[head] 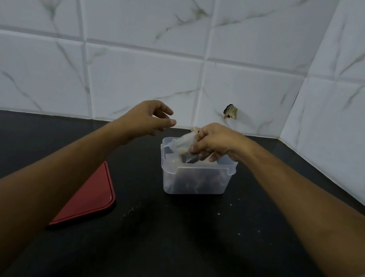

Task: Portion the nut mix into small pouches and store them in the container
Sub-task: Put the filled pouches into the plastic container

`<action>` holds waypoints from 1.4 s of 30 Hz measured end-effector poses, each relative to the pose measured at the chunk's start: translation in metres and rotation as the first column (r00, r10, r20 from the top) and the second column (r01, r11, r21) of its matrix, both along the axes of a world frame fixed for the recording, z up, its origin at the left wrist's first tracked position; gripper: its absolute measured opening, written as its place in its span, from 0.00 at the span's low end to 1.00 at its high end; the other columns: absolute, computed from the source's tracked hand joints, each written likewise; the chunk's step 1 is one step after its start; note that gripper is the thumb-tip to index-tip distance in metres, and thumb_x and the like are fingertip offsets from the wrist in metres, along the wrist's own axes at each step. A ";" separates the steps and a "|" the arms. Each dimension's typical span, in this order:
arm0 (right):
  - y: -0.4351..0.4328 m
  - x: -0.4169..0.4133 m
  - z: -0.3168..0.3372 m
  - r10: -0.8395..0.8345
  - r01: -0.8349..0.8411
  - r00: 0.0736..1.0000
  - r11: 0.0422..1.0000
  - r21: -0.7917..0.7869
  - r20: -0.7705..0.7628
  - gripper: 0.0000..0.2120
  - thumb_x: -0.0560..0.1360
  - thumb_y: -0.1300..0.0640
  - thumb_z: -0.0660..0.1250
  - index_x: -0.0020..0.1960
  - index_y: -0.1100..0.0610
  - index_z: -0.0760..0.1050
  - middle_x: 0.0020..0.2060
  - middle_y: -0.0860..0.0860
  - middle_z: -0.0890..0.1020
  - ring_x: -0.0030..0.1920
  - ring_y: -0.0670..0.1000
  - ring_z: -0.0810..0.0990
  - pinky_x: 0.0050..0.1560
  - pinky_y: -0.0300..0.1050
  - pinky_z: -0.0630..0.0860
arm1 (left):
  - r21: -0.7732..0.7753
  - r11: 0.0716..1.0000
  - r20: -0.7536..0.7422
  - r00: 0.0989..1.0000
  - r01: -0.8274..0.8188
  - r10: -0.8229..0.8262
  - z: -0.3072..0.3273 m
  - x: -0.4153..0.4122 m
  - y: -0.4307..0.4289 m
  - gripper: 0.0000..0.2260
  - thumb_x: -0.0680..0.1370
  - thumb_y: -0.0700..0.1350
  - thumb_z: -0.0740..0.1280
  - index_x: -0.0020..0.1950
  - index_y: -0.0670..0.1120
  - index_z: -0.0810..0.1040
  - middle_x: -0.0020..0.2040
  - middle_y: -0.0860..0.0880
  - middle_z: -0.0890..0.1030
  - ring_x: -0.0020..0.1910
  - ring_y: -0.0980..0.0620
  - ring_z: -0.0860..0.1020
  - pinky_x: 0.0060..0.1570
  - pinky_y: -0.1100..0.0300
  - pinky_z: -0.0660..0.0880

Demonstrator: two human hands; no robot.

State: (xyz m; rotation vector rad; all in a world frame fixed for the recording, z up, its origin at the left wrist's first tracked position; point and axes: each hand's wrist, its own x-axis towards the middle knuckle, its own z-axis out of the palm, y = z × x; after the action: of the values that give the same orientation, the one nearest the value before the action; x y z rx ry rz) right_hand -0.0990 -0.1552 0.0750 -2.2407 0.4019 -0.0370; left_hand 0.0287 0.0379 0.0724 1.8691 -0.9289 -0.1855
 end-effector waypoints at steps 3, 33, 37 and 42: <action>0.010 0.004 -0.008 0.023 -0.036 0.996 0.988 -0.148 -0.090 0.09 0.74 0.58 0.78 0.52 0.58 0.81 0.45 0.54 0.87 0.43 0.50 0.85 0.39 0.43 0.79 | 0.058 0.998 0.199 0.980 -0.007 -0.005 0.003 -0.011 -0.008 0.11 0.77 0.50 0.74 0.57 0.50 0.81 0.52 0.53 0.84 0.46 0.54 0.84 0.47 0.59 0.80; -0.014 0.008 -0.006 0.113 -0.270 0.944 0.803 -0.532 -0.309 0.16 0.79 0.62 0.70 0.65 0.53 0.80 0.57 0.53 0.83 0.47 0.50 0.83 0.40 0.41 0.80 | 0.840 0.542 0.250 0.906 -0.026 -0.343 0.001 -0.038 -0.073 0.15 0.81 0.46 0.68 0.65 0.41 0.80 0.55 0.44 0.84 0.44 0.48 0.84 0.44 0.56 0.81; 0.000 0.000 0.020 0.091 -0.118 0.993 0.831 -0.544 -0.076 0.12 0.78 0.66 0.71 0.59 0.56 0.81 0.50 0.54 0.85 0.44 0.52 0.86 0.43 0.46 0.85 | 0.684 0.728 0.371 0.880 -0.043 -0.297 0.029 -0.037 -0.034 0.13 0.81 0.45 0.69 0.65 0.45 0.81 0.57 0.47 0.84 0.46 0.49 0.85 0.52 0.53 0.83; 0.050 0.009 0.045 0.179 -0.121 0.981 0.859 -0.497 0.070 0.08 0.79 0.64 0.71 0.55 0.55 0.81 0.44 0.53 0.86 0.42 0.51 0.87 0.40 0.45 0.86 | 0.580 0.809 0.325 0.937 -0.092 -0.126 0.039 -0.015 0.036 0.12 0.81 0.40 0.69 0.63 0.42 0.82 0.53 0.45 0.85 0.48 0.48 0.85 0.46 0.55 0.84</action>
State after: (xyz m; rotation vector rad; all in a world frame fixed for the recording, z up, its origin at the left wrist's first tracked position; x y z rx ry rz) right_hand -0.0904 -0.1049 0.1197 -2.7529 0.1602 -0.2061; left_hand 0.0142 0.0734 0.1118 2.5326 -1.2299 -0.1657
